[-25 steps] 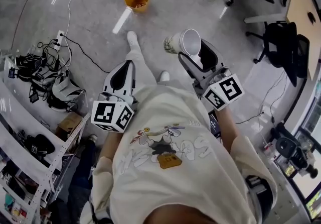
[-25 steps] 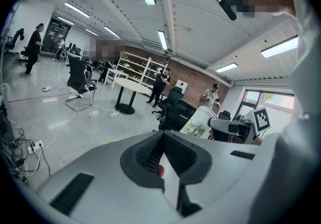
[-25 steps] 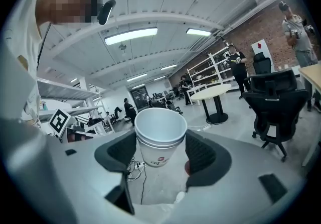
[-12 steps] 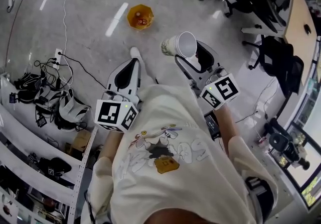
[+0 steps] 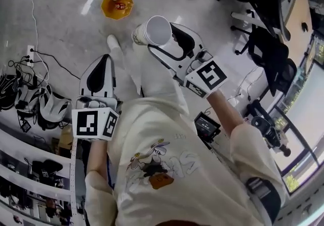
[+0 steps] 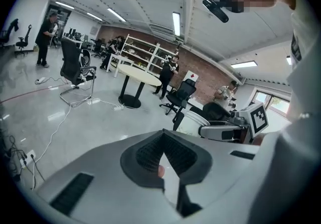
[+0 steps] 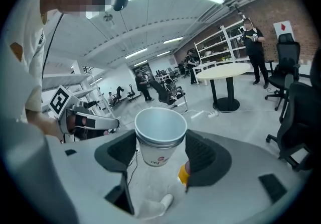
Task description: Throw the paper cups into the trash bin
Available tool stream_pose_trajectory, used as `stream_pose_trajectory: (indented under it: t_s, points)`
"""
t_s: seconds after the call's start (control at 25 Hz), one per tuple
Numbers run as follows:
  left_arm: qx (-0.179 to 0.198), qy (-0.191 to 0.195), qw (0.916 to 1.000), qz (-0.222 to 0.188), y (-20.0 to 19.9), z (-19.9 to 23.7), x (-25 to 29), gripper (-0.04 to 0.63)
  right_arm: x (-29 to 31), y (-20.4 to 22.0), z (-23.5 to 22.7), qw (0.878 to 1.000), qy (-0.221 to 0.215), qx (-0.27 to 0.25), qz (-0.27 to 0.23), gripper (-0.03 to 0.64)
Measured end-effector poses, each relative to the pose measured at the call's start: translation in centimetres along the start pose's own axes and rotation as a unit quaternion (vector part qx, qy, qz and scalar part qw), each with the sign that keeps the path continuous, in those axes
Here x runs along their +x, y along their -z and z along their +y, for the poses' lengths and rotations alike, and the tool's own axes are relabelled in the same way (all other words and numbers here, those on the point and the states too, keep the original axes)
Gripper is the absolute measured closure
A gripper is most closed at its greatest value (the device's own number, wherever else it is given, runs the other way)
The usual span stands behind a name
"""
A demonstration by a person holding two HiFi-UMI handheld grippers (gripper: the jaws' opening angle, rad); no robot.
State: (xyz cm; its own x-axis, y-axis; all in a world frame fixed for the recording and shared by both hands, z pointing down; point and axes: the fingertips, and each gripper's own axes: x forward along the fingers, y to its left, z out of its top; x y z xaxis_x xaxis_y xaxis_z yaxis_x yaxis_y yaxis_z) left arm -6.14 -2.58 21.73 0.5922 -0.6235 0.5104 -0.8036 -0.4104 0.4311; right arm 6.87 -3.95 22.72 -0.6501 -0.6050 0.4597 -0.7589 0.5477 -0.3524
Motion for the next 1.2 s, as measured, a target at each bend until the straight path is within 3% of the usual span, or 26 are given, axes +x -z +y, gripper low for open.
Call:
stream_pose_trajectory:
  t_s: [0.16, 0.44, 0.6, 0.76, 1.2]
  points:
    - [-0.017, -0.006, 0.9997, 0.016, 2.8, 2.0, 5.3, 0.589, 3.7, 2.6, -3.8, 1.000, -0.011, -0.008, 0.024, 0.303]
    - [-0.046, -0.051, 0.9972, 0.030, 9.1, 8.2, 12.8, 0.589, 11.4, 8.5, -8.5, 0.998, -0.026, -0.007, 0.048, 0.304]
    - [-0.010, -0.076, 0.9966, 0.029, 13.6, 12.1, 17.9, 0.589, 15.6, 13.1, -11.5, 0.998, -0.013, -0.014, 0.062, 0.304]
    - [-0.035, -0.083, 0.9947, 0.049, 18.2, 15.3, 21.8, 0.589, 19.2, 18.5, -13.6, 0.996, -0.003, -0.017, 0.083, 0.304]
    - [0.017, -0.085, 0.9891, 0.119, 28.1, 22.6, 28.2, 0.589, 27.5, 31.3, -17.8, 0.993, 0.014, -0.003, 0.118, 0.304]
